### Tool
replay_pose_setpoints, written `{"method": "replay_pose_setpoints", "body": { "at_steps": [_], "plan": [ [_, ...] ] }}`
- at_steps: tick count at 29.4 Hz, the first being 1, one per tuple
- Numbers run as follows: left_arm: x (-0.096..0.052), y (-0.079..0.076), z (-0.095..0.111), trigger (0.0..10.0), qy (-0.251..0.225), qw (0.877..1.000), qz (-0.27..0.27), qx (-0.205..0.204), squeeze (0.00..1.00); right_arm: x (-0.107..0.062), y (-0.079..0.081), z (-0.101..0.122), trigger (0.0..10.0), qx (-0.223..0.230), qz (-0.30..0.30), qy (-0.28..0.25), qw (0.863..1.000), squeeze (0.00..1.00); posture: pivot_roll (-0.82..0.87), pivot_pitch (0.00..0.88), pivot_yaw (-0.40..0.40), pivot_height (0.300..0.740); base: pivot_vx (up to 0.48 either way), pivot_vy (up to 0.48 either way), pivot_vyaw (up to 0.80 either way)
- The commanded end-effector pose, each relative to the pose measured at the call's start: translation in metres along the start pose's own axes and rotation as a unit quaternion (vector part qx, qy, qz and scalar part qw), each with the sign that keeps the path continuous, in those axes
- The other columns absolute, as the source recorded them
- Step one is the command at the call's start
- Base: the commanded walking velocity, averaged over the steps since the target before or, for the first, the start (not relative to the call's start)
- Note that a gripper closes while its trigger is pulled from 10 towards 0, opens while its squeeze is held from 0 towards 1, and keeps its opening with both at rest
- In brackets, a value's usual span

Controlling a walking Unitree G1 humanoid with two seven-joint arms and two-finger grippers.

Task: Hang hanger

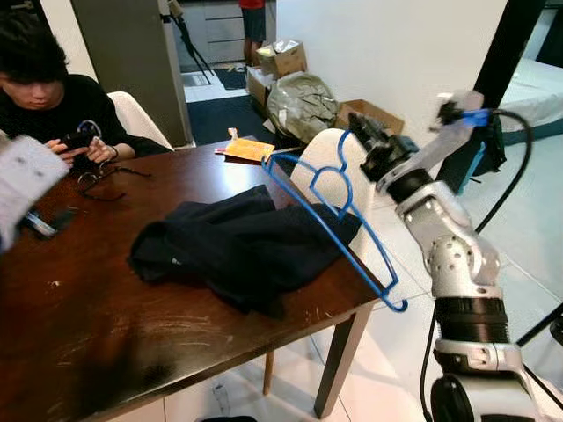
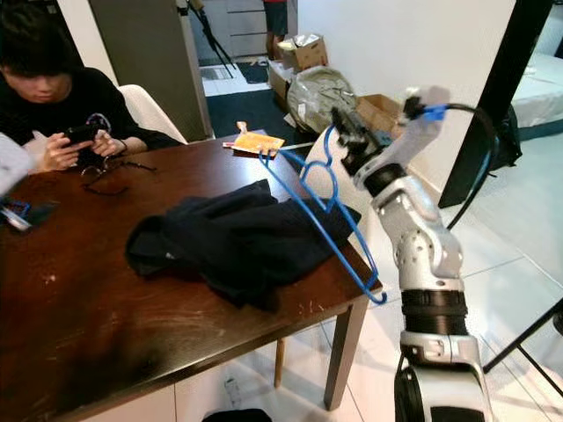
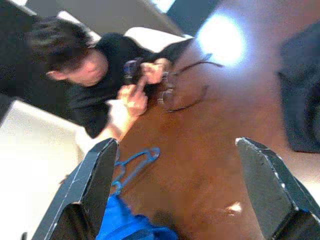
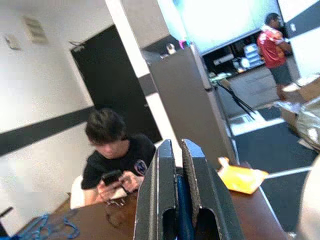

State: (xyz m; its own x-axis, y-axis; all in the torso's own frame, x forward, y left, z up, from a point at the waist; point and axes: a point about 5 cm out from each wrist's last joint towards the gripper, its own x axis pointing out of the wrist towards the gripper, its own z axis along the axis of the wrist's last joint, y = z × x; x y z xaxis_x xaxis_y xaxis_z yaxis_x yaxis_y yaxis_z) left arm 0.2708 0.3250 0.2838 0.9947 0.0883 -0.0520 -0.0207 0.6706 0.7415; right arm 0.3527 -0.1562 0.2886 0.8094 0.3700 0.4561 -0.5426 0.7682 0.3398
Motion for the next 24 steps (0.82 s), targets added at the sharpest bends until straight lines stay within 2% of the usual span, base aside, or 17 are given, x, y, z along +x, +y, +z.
{"method": "replay_pose_setpoints", "body": {
  "at_steps": [1,2,5,6,7,9,10,11,12,13,14,15,16,18,20,22,24],
  "plan": [
    [-0.002,0.01,0.006,10.0,-0.011,0.999,0.03,0.007,1.0,0.002,0.004,0.003,10.0,0.016,0.013,-0.013,1.0,0.0,0.11,0.004,-0.014,0.735,0.0,0.0,0.0],
    [0.002,0.004,0.031,10.0,-0.148,0.969,0.045,-0.194,1.0,0.005,0.012,0.011,10.0,0.082,0.042,-0.04,0.995,0.0,0.11,0.002,-0.019,0.735,0.0,0.0,0.0],
    [0.003,-0.001,0.04,10.0,-0.193,0.945,0.034,-0.262,1.0,0.006,0.015,0.012,10.0,0.099,0.053,-0.045,0.993,0.0,0.11,0.002,-0.019,0.735,0.0,0.0,0.0],
    [0.004,-0.021,0.051,10.0,-0.262,0.882,-0.028,-0.391,1.0,0.005,0.022,0.011,10.0,0.122,0.079,-0.048,0.988,0.0,0.11,0.0,-0.022,0.735,0.0,0.0,0.0],
    [0.0,-0.041,0.061,10.0,-0.319,0.806,-0.098,-0.489,0.15,0.005,0.03,0.01,10.0,0.138,0.103,-0.048,0.984,0.0,0.11,0.002,-0.021,0.735,0.0,0.0,0.0],
    [-0.01,-0.072,0.068,10.0,-0.386,0.647,-0.191,-0.63,0.0,0.003,0.045,0.008,10.0,0.169,0.151,-0.049,0.973,0.0,0.11,0.0,-0.022,0.735,0.0,0.0,0.0],
    [-0.01,-0.072,0.068,10.0,-0.386,0.647,-0.191,-0.63,0.0,0.003,0.045,0.008,10.0,0.169,0.151,-0.049,0.973,0.0,0.11,0.0,-0.022,0.735,0.0,0.0,0.0],
    [-0.012,-0.082,0.067,10.0,-0.396,0.597,-0.205,-0.667,0.0,0.002,0.05,0.008,10.0,0.182,0.167,-0.051,0.968,0.0,0.11,0.001,-0.022,0.735,0.0,0.0,0.0],
    [-0.012,-0.082,0.067,10.0,-0.396,0.597,-0.205,-0.667,0.0,0.002,0.05,0.008,10.0,0.182,0.167,-0.051,0.968,0.0,0.11,0.001,-0.022,0.735,0.0,0.0,0.0],
    [-0.013,-0.088,0.064,10.0,-0.397,0.569,-0.208,-0.689,0.0,0.001,0.054,0.009,10.0,0.194,0.178,-0.054,0.963,0.0,0.11,0.001,-0.022,0.735,0.0,0.0,0.0],
    [-0.013,-0.088,0.064,10.0,-0.397,0.569,-0.208,-0.689,0.0,0.001,0.054,0.009,10.0,0.194,0.178,-0.054,0.963,0.0,0.11,0.001,-0.022,0.735,0.0,0.0,0.0],
    [-0.01,-0.097,0.062,10.0,-0.392,0.538,-0.202,-0.718,0.0,0.0,0.058,0.012,10.0,0.209,0.194,-0.062,0.957,0.0,0.11,0.0,-0.024,0.735,0.0,0.0,0.0],
    [-0.01,-0.097,0.062,10.0,-0.392,0.538,-0.202,-0.718,0.0,0.0,0.058,0.012,10.0,0.209,0.194,-0.062,0.957,0.0,0.11,0.0,-0.024,0.735,0.0,0.0,0.0],
    [-0.009,-0.116,0.056,10.0,-0.395,0.454,-0.204,-0.772,0.0,-0.002,0.06,0.021,10.0,0.236,0.213,-0.081,0.945,0.0,0.1,0.0,-0.025,0.735,0.0,0.0,0.0],
    [-0.011,-0.123,0.053,10.0,-0.409,0.403,-0.216,-0.789,0.0,-0.002,0.061,0.026,10.0,0.252,0.23,-0.092,0.936,0.0,0.1,0.0,-0.025,0.735,0.0,0.0,0.0],
    [-0.014,-0.122,0.053,10.0,-0.424,0.365,-0.232,-0.795,0.0,-0.004,0.066,0.029,10.0,0.258,0.261,-0.092,0.926,0.0,0.1,0.0,-0.025,0.735,0.0,0.0,0.0],
    [-0.015,-0.122,0.053,10.0,-0.428,0.354,-0.243,-0.795,0.0,-0.006,0.068,0.03,10.0,0.259,0.277,-0.09,0.921,0.0,0.1,0.0,-0.025,0.735,0.0,0.0,0.0]
  ]
}}
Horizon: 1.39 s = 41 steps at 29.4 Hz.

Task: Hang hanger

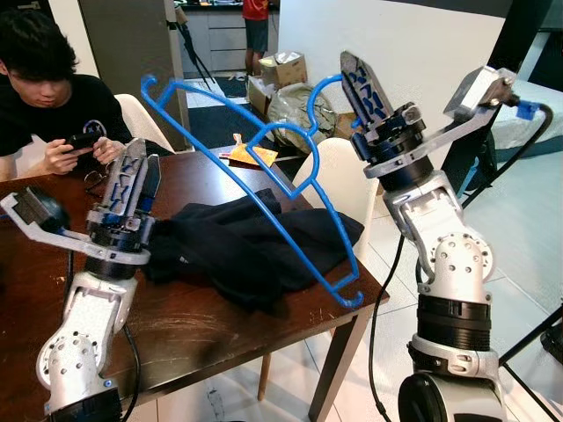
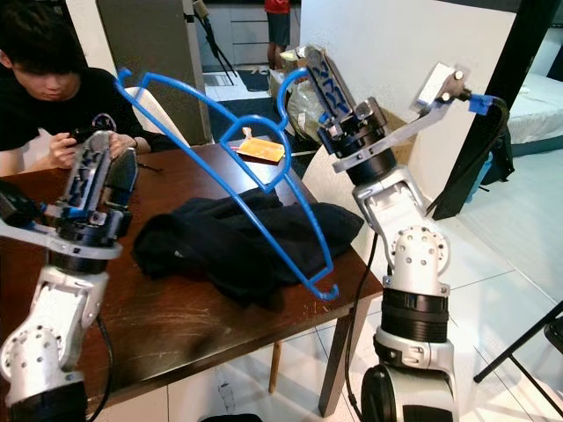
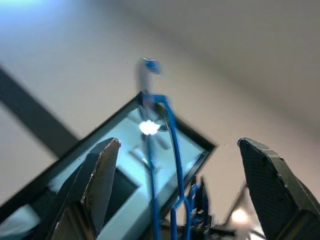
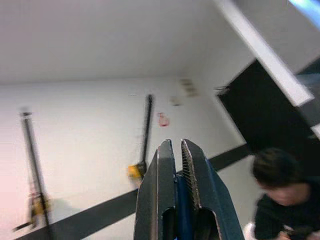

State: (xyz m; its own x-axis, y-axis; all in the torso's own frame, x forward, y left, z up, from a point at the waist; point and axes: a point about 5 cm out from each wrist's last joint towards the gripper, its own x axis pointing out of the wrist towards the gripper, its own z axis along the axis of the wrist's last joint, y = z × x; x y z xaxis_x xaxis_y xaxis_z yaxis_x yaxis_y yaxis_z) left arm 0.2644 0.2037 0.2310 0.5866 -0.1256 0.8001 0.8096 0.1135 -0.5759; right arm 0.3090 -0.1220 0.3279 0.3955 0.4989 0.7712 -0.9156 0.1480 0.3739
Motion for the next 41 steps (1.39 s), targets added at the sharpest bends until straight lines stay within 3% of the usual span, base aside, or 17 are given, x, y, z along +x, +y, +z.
{"method": "replay_pose_setpoints", "body": {
  "at_steps": [1,7,18,19,20,21,38,39,41],
  "plan": [
    [-0.002,-0.002,-0.003,10.0,0.002,0.999,-0.017,-0.03,0.0,0.003,0.011,0.002,10.0,0.008,0.039,0.003,0.999,0.0,0.1,0.0,-0.025,0.735,0.0,0.0,0.0],
    [-0.004,-0.004,-0.009,10.0,0.018,0.997,-0.028,-0.068,0.0,0.001,0.027,-0.006,10.0,0.027,0.083,0.027,0.996,0.0,0.1,0.0,-0.022,0.735,0.0,0.0,0.0],
    [-0.007,-0.004,-0.016,10.0,0.052,0.996,-0.031,-0.072,0.0,0.0,0.03,-0.01,10.0,0.035,0.094,0.048,0.994,0.0,0.1,0.0,-0.022,0.735,0.0,0.0,0.0],
    [-0.007,-0.005,-0.017,4.0,0.058,0.995,-0.035,-0.074,0.0,0.0,0.03,-0.01,10.0,0.035,0.096,0.05,0.994,0.0,0.1,0.0,-0.022,0.735,0.0,0.0,0.0],
    [-0.007,-0.005,-0.017,4.0,0.058,0.995,-0.035,-0.074,0.0,0.0,0.03,-0.01,10.0,0.035,0.096,0.05,0.994,0.0,0.1,0.0,-0.022,0.735,0.0,0.0,0.0],
    [-0.008,-0.007,-0.02,0.0,0.068,0.994,-0.046,-0.076,0.0,0.0,0.031,-0.011,10.0,0.034,0.097,0.053,0.993,0.0,0.1,0.0,-0.025,0.735,0.0,0.0,0.0],
    [-0.013,-0.014,-0.028,0.0,0.115,0.987,-0.071,-0.083,0.0,0.001,0.028,-0.02,10.0,0.007,0.069,0.087,0.994,0.0,0.09,0.0,-0.025,0.735,0.0,0.0,0.0],
    [-0.013,-0.014,-0.028,0.0,0.114,0.987,-0.074,-0.082,0.0,0.001,0.026,-0.021,10.0,0.006,0.062,0.088,0.994,0.85,0.09,0.0,-0.025,0.735,0.0,0.0,0.0],
    [-0.013,-0.015,-0.028,0.0,0.114,0.987,-0.076,-0.082,0.0,0.001,0.025,-0.021,10.0,0.007,0.058,0.087,0.994,0.85,0.09,0.0,-0.025,0.735,0.0,0.0,0.0]
  ]
}}
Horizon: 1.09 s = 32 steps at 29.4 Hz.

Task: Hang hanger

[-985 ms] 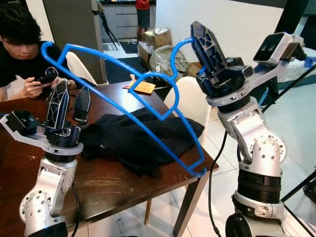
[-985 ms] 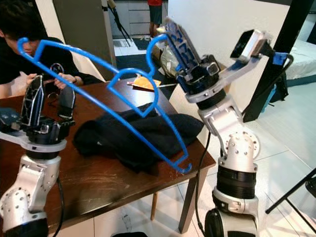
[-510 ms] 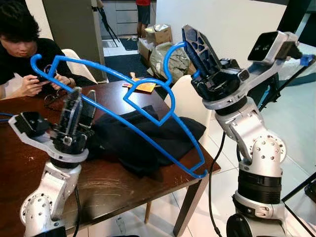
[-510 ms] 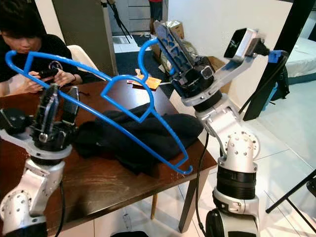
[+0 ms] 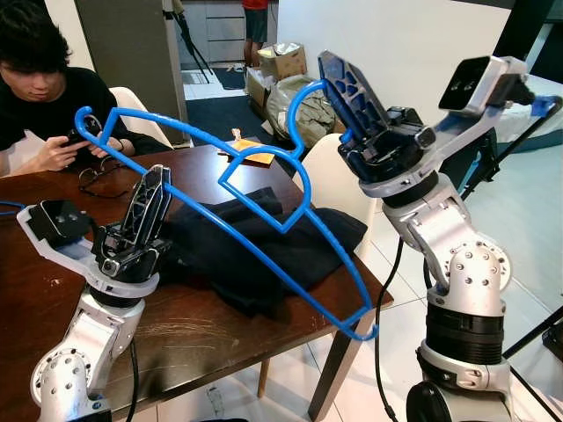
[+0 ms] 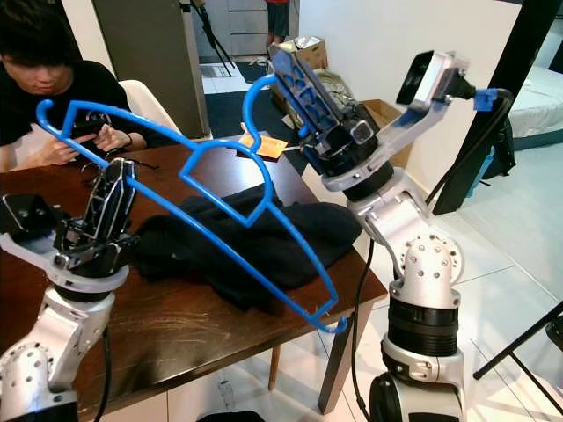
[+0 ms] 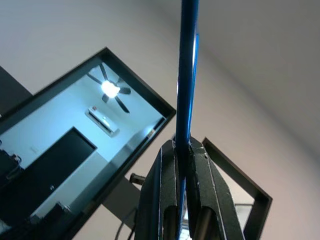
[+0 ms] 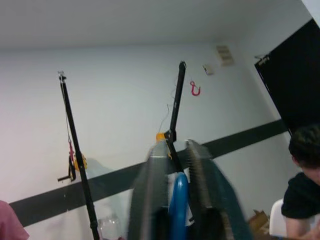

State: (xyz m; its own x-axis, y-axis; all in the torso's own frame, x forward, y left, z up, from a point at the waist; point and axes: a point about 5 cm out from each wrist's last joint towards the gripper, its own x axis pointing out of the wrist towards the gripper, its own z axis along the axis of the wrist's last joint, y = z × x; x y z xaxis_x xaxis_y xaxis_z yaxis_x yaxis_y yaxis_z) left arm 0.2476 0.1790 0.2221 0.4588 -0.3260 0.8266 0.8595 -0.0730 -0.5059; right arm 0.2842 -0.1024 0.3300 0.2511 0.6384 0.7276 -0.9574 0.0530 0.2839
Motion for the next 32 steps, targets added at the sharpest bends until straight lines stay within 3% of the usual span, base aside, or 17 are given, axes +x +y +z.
{"method": "replay_pose_setpoints", "body": {
  "at_steps": [1,3,4,8,9,10,14,17,22,26,32],
  "plan": [
    [0.002,-0.003,-0.002,0.0,0.013,1.0,-0.012,-0.001,0.0,-0.001,-0.001,-0.004,10.0,-0.002,-0.01,0.01,1.0,0.85,0.09,0.0,-0.025,0.735,0.0,0.0,0.0],
    [0.002,-0.003,-0.002,0.0,0.013,1.0,-0.013,0.0,0.0,-0.001,-0.002,-0.004,10.0,-0.001,-0.012,0.009,1.0,0.85,0.09,0.0,-0.025,0.735,0.0,0.0,0.0],
    [0.002,-0.003,-0.001,0.0,0.01,1.0,-0.015,0.001,0.0,-0.002,-0.005,-0.004,10.0,-0.01,-0.027,0.016,0.999,1.0,0.09,0.0,-0.025,0.735,0.0,0.0,0.0],
    [0.002,-0.004,-0.001,0.0,0.008,1.0,-0.017,0.002,0.0,-0.006,-0.009,-0.004,10.0,-0.022,-0.044,0.026,0.998,1.0,0.09,0.0,-0.031,0.735,0.0,0.0,0.0],
    [0.001,-0.004,0.0,0.0,0.005,1.0,-0.018,0.004,0.0,-0.018,-0.013,0.001,10.0,-0.049,-0.053,0.051,0.996,0.33,0.09,0.0,-0.031,0.735,0.0,0.0,0.0],
    [0.001,-0.004,0.0,0.0,0.002,1.0,-0.017,0.006,0.0,-0.029,-0.014,0.009,10.0,-0.066,-0.051,0.066,0.994,0.0,0.08,0.0,-0.032,0.735,0.0,0.0,0.0],
    [0.001,-0.003,0.005,0.0,-0.008,1.0,-0.011,0.019,0.0,-0.049,0.0,0.024,10.0,-0.091,-0.001,0.098,0.991,0.0,0.08,0.0,-0.03,0.735,0.0,0.0,0.0],
    [0.0,-0.001,0.011,0.0,-0.017,0.999,-0.003,0.035,0.0,-0.058,0.011,0.018,10.0,-0.09,0.035,0.147,0.984,0.0,0.07,0.0,-0.03,0.735,0.0,0.0,0.0],
    [-0.002,0.0,0.023,0.0,-0.025,0.998,0.003,0.053,0.0,-0.067,0.019,0.009,10.0,-0.066,0.054,0.182,0.98,0.0,0.07,0.0,-0.027,0.735,0.0,0.0,0.0],
    [-0.002,0.0,0.023,0.0,-0.02,0.998,0.004,0.052,0.0,-0.068,0.021,0.003,10.0,-0.058,0.063,0.201,0.976,0.0,0.07,0.002,-0.021,0.735,0.0,0.0,0.0],
    [-0.001,0.0,0.015,0.0,-0.002,0.999,0.007,0.048,0.0,-0.057,0.017,-0.029,10.0,-0.062,0.062,0.244,0.966,0.0,0.07,0.004,-0.024,0.735,0.0,0.0,0.0]
  ]
}}
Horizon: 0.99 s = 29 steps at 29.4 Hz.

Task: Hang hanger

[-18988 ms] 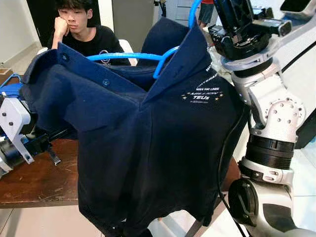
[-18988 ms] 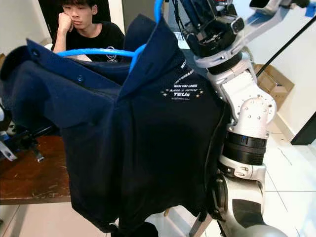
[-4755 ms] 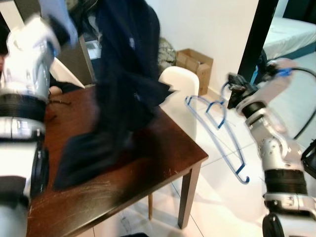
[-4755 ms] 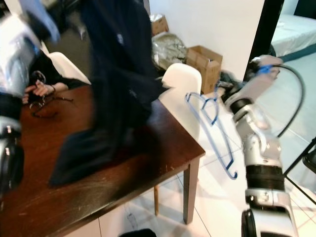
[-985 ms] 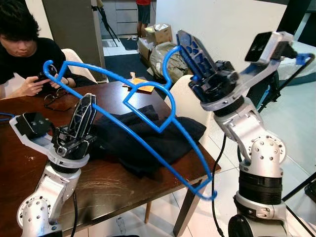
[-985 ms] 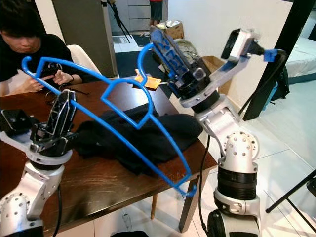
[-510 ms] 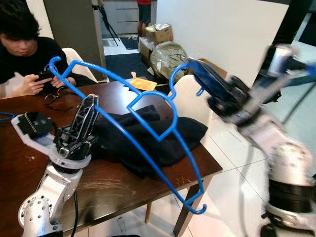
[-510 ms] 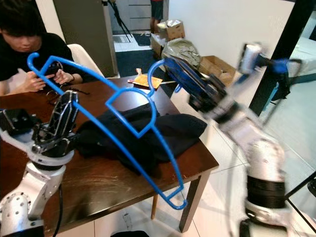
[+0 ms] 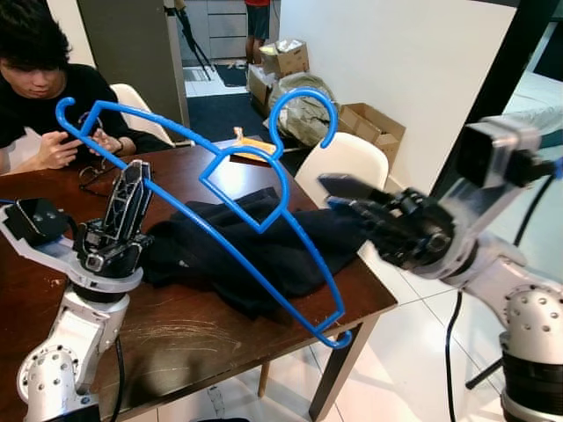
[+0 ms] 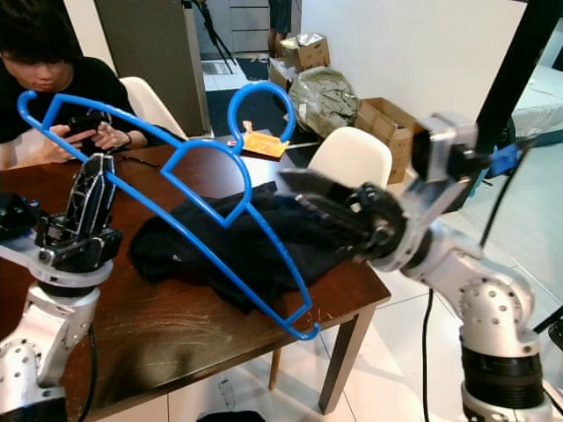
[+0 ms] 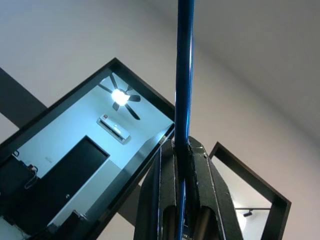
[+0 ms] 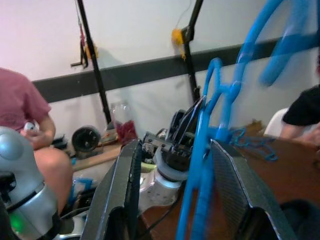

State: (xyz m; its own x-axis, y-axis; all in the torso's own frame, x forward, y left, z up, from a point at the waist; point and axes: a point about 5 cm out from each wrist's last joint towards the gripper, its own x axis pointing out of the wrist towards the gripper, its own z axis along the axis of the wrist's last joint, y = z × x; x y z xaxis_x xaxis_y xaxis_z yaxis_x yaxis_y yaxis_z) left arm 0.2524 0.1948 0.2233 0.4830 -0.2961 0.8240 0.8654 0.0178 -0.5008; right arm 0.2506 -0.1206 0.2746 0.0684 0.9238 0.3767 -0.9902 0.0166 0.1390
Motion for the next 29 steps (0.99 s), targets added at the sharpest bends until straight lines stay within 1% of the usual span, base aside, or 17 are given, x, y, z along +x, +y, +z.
{"method": "replay_pose_setpoints", "body": {
  "at_steps": [1,3,7,11,15,17,18,20,21,22,23,24,26,27,29],
  "plan": [
    [0.001,-0.002,-0.001,0.0,0.014,1.0,-0.004,0.004,0.0,0.005,0.001,-0.001,10.0,-0.013,0.0,0.009,1.0,0.0,0.07,0.004,-0.024,0.735,0.0,0.0,0.0],
    [0.002,-0.002,-0.006,0.0,0.027,1.0,-0.004,0.004,0.0,0.012,0.0,-0.004,10.0,-0.013,-0.001,0.004,1.0,0.0,0.08,0.003,-0.026,0.735,0.0,0.0,0.0],
    [0.003,-0.002,-0.009,0.0,0.034,0.999,-0.005,0.003,0.0,0.017,-0.003,-0.001,10.0,-0.016,-0.005,-0.013,1.0,0.0,0.08,0.004,-0.028,0.735,0.0,0.0,0.0],
    [0.003,-0.002,-0.01,0.0,0.034,0.999,-0.007,0.002,0.0,0.02,-0.004,0.002,10.0,-0.021,-0.006,-0.021,1.0,0.0,0.08,0.003,-0.029,0.735,0.0,0.0,0.0],
    [0.004,-0.003,-0.01,0.0,0.033,0.999,-0.008,0.002,0.0,0.018,-0.007,0.006,10.0,-0.027,-0.015,-0.027,0.999,0.0,0.08,0.003,-0.029,0.735,0.0,0.0,0.0],
    [0.004,-0.003,-0.01,0.0,0.032,0.999,-0.009,0.002,0.0,0.016,-0.009,0.009,10.0,-0.03,-0.023,-0.034,0.999,0.0,0.08,0.003,-0.029,0.735,0.0,0.0,0.0],
    [0.004,-0.003,-0.01,0.0,0.032,0.999,-0.009,0.002,0.0,0.011,-0.011,0.013,10.0,-0.032,-0.03,-0.043,0.998,0.0,0.08,0.003,-0.029,0.735,0.0,0.0,0.0],
    [0.004,-0.003,-0.01,0.0,0.032,0.999,-0.009,0.002,0.0,0.011,-0.011,0.013,10.0,-0.032,-0.03,-0.043,0.998,0.0,0.08,0.003,-0.029,0.735,0.0,0.0,0.0],
    [0.004,-0.003,-0.01,0.0,0.031,0.999,-0.009,0.002,0.0,0.005,-0.014,0.016,10.0,-0.035,-0.04,-0.044,0.998,0.0,0.08,0.0,-0.03,0.735,0.0,0.0,0.0],
    [0.004,-0.002,-0.01,0.0,0.03,0.999,-0.01,0.002,0.0,-0.004,-0.016,0.015,10.0,-0.041,-0.05,-0.028,0.998,0.0,0.08,0.0,-0.029,0.735,0.0,0.0,0.0],
    [0.004,-0.002,-0.01,0.0,0.03,0.999,-0.01,0.002,0.0,-0.004,-0.016,0.015,10.0,-0.041,-0.05,-0.028,0.998,0.0,0.08,0.0,-0.029,0.735,0.0,0.0,0.0],
    [0.004,-0.002,-0.01,0.0,0.029,1.0,-0.01,0.001,0.0,-0.012,-0.017,0.013,10.0,-0.044,-0.058,-0.01,0.997,0.0,0.08,0.0,-0.029,0.735,0.0,0.0,0.0],
    [0.004,-0.002,-0.01,0.0,0.029,1.0,-0.01,0.001,0.0,-0.012,-0.017,0.013,10.0,-0.044,-0.058,-0.01,0.997,0.0,0.08,0.0,-0.029,0.735,0.0,0.0,0.0],
    [0.003,-0.002,-0.01,0.0,0.029,1.0,-0.01,0.001,0.0,-0.02,-0.018,0.01,10.0,-0.044,-0.068,0.007,0.997,0.0,0.08,0.0,-0.03,0.735,0.0,0.0,0.0],
    [0.003,-0.002,-0.01,0.0,0.029,1.0,-0.01,0.001,0.0,-0.02,-0.018,0.01,10.0,-0.044,-0.068,0.007,0.997,0.0,0.08,0.0,-0.03,0.735,0.0,0.0,0.0]
  ]
}}
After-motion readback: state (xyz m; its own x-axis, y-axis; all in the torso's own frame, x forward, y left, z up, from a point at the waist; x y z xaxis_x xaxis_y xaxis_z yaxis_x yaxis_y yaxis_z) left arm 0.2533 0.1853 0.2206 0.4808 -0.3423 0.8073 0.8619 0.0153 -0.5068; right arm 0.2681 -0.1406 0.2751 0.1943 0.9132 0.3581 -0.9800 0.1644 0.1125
